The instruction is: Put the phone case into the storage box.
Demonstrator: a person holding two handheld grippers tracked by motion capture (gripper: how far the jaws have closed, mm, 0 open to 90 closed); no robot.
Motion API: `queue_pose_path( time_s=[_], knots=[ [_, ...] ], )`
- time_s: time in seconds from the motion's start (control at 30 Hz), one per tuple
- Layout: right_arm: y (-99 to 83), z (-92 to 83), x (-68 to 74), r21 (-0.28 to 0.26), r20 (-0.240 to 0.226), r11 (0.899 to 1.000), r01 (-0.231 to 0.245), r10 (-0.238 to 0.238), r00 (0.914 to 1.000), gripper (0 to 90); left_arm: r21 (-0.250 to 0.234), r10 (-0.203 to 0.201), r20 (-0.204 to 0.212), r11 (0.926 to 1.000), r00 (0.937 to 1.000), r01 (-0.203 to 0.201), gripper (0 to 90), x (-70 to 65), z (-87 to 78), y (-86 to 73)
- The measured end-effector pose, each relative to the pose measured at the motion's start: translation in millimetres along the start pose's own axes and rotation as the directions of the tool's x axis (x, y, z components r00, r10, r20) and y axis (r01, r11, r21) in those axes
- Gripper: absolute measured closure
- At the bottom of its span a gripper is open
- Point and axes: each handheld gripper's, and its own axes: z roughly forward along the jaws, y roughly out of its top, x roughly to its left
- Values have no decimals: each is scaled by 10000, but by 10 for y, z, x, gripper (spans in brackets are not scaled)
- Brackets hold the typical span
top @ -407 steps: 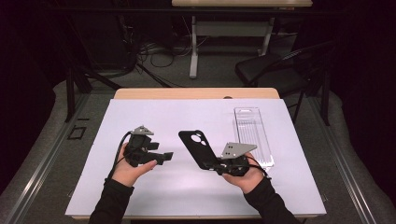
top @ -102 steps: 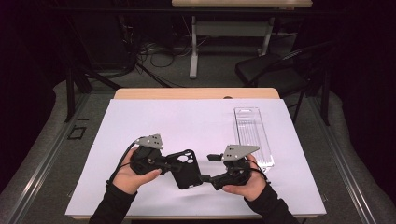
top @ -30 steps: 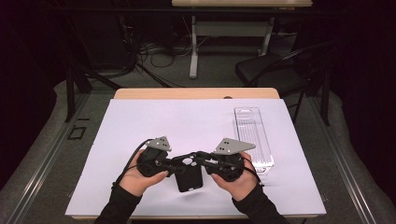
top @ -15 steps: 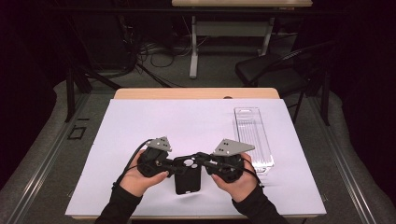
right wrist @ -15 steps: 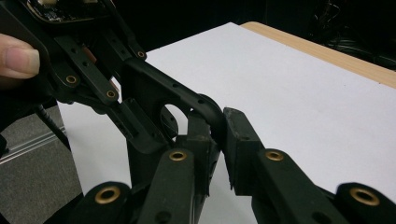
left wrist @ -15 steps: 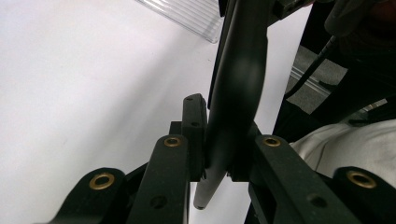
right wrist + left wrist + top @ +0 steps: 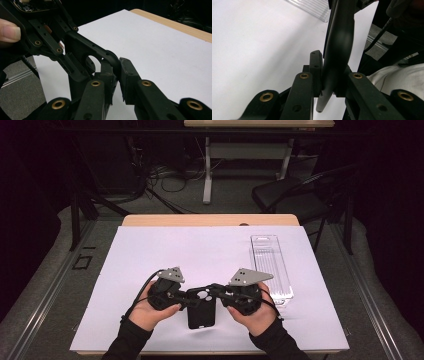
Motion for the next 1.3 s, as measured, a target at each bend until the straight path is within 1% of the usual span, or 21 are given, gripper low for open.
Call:
queue_pose_path(
  time_s=[0.23,0.4,0.57,0.87,1.0,1.03,1.17,1.2,1.23,1.27,1.3],
  knots=[
    [6,-1,-6,-20,5,10000,25,-25,10000,823,-44,-3,-16,10000,10000,3,815,-2,7,0],
    [15,-7,-3,96,41,10000,8,-8,10000,826,-1,19,-9,10000,10000,-19,814,-3,21,-1],
    [17,-8,-1,172,98,9998,-91,90,9999,828,-15,7,53,10000,10000,-7,812,2,35,-4],
    [19,-10,6,145,220,9998,-108,105,9997,830,-62,-16,133,10000,9999,16,806,9,48,-6],
    [27,-14,11,133,312,9998,-117,113,9995,831,-61,-92,98,9999,9999,92,779,10,58,-8],
    [31,-11,13,113,339,9999,-122,118,9994,831,-57,-79,-71,10000,9999,79,748,14,62,-9],
    [38,-10,12,80,404,9999,-77,74,9992,832,-127,-133,-30,9998,9999,133,729,20,57,-12],
    [41,-11,12,69,444,10000,-61,57,9990,832,-142,-146,-42,9998,9999,145,717,21,56,-13],
    [44,-12,12,53,546,10000,-16,13,9985,832,-179,-204,-94,9996,9997,202,683,24,54,-14],
    [44,-12,12,53,546,10000,-16,13,9985,832,-179,-204,-94,9996,9997,202,667,24,54,-14],
    [44,-11,10,43,582,10000,-16,13,9983,832,-233,-225,-83,9995,9997,223,667,26,55,-15]
  ],
)
